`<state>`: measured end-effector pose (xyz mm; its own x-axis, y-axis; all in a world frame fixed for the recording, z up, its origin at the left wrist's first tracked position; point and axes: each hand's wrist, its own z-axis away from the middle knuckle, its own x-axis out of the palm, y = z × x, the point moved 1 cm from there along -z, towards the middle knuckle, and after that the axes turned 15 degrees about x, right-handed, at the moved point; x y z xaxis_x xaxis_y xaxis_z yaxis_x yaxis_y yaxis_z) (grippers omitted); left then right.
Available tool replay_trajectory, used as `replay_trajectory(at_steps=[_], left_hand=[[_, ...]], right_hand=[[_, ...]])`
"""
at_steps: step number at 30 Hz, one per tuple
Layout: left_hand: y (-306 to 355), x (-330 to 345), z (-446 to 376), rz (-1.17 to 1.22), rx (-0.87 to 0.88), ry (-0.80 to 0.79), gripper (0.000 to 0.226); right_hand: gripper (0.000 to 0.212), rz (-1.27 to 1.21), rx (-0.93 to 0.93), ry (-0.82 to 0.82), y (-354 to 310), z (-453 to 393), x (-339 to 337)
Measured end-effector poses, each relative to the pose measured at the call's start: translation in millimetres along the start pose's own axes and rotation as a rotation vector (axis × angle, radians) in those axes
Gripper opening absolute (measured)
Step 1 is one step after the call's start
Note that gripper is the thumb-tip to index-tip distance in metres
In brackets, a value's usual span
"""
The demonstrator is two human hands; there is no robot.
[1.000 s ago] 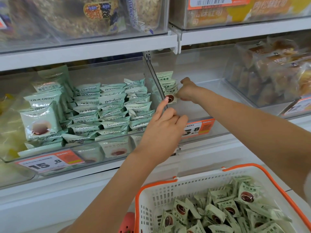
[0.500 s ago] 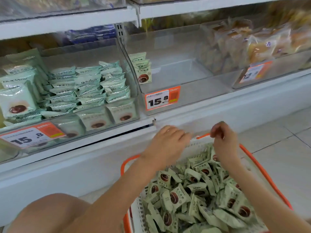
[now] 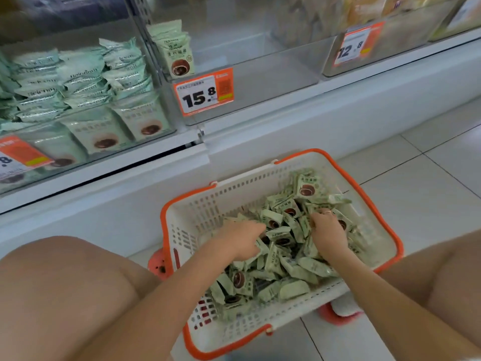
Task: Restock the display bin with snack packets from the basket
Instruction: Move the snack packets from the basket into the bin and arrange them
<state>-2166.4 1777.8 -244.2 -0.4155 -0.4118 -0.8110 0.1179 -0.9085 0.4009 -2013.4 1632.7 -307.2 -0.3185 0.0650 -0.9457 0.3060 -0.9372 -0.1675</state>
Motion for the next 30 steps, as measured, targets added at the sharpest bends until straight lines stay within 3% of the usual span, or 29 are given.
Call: replay_trajectory(at_steps=[2,4,6,9,13,16,18,20,22,26,30], left_hand=[[2,-7,-6,0.109,-0.021,0.058,0.036],[3,-14,-11,0.187,-0.032,0.102,0.033],[4,-18,-15,0.217,-0.042,0.108,0.030],[5,-19,-15,0.247,-0.053,0.080,0.027],[9,-16,-11,0.280,-0.062,0.023,0.032],[11,-15,-10,0.322,-0.062,0.066,0.061],[15,-18,-10,0.383,-0.046,0.153,0.097],[22,-26,-8,0.427,-0.041,0.269,0.117],[27,-37,-5,0.448,-0.051,0.440,0.110],[26,-56,8,0.412,-0.146,0.859,0.073],[28,-66,20,0.488,-0.271,1.100,0.066]], right_hand=[[0.025,-0.116,0.016,0.008,-5,-1,-5],[0.020,-0.082,0.016,-0.085,-9,-5,-11],[0.012,0.028,-0.002,-0.302,-2,-13,-18],[0.030,0.199,-0.079,-0.581,11,-22,-30],[0.024,0.116,-0.154,-0.483,15,-19,-37],[0.011,-0.157,-0.145,-0.400,0,-12,-50],[0.006,-0.439,-0.155,-0.395,-22,-4,-68],[0.012,-0.599,-0.193,-0.422,-42,3,-90],[0.016,-0.710,-0.218,-0.431,-56,12,-107],[0.026,-1.122,-0.117,-0.514,-63,24,-122],[0.021,-1.080,-0.246,-0.547,-74,46,-128]])
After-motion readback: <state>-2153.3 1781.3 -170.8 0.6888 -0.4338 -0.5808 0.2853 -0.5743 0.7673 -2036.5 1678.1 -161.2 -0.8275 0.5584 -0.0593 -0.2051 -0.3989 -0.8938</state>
